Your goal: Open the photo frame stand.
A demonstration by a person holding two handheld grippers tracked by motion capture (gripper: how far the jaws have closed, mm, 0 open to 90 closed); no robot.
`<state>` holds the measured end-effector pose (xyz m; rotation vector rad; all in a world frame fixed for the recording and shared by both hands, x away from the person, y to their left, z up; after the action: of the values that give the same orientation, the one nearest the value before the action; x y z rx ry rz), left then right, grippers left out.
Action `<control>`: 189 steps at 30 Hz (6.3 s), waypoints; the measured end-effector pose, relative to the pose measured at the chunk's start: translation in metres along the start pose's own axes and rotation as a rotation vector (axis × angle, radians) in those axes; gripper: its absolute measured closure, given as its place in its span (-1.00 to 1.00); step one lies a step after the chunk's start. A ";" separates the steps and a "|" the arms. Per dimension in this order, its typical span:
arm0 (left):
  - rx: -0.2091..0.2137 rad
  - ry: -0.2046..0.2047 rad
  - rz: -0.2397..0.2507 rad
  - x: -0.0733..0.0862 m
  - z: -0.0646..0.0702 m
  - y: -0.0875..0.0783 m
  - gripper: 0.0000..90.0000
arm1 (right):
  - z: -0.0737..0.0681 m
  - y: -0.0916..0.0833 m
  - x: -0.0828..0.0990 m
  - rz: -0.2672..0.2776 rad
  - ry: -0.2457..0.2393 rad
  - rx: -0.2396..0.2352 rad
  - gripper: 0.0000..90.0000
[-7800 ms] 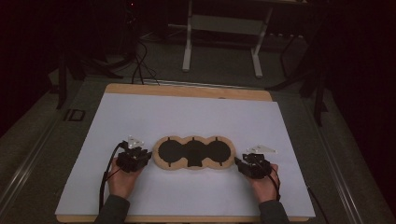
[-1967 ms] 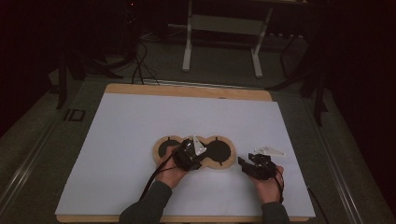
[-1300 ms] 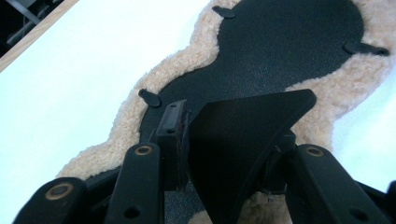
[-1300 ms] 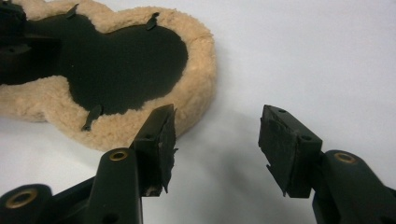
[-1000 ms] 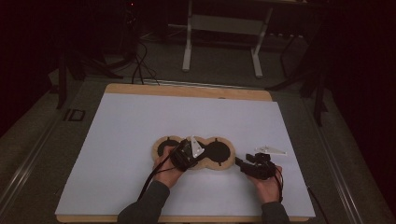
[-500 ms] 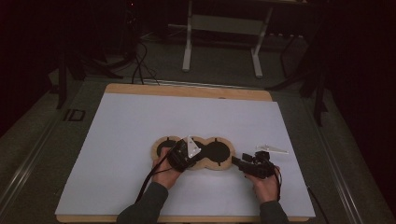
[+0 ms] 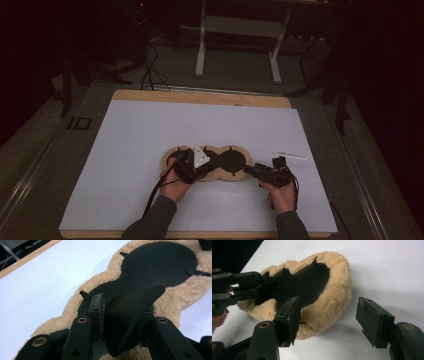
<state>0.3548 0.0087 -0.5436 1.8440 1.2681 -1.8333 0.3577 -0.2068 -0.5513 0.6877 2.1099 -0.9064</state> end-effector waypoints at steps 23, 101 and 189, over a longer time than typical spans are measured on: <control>-0.003 0.004 0.039 0.005 0.002 -0.006 0.47 | -0.008 0.030 -0.002 -0.167 0.115 -0.045 -0.23; 0.103 -0.276 -0.011 0.040 -0.028 -0.071 -0.22 | -0.005 0.021 -0.005 -0.201 0.103 -0.103 0.23; 0.056 -0.554 0.064 0.074 -0.098 -0.092 0.62 | -0.006 0.010 -0.001 -0.201 -0.130 -0.105 0.27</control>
<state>0.3445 0.1611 -0.5567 1.2397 0.9489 -2.1491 0.3634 -0.1961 -0.5513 0.3580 2.1189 -0.9143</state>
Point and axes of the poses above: each handheld gripper's, and its own axes: y roughly forward along the jaws, x roughly out of its underside, z roughly to its right, the point moved 7 cm from there along y, roughly forward along the jaws, and after that the axes turned 14 degrees about z, right-handed, at the moved point
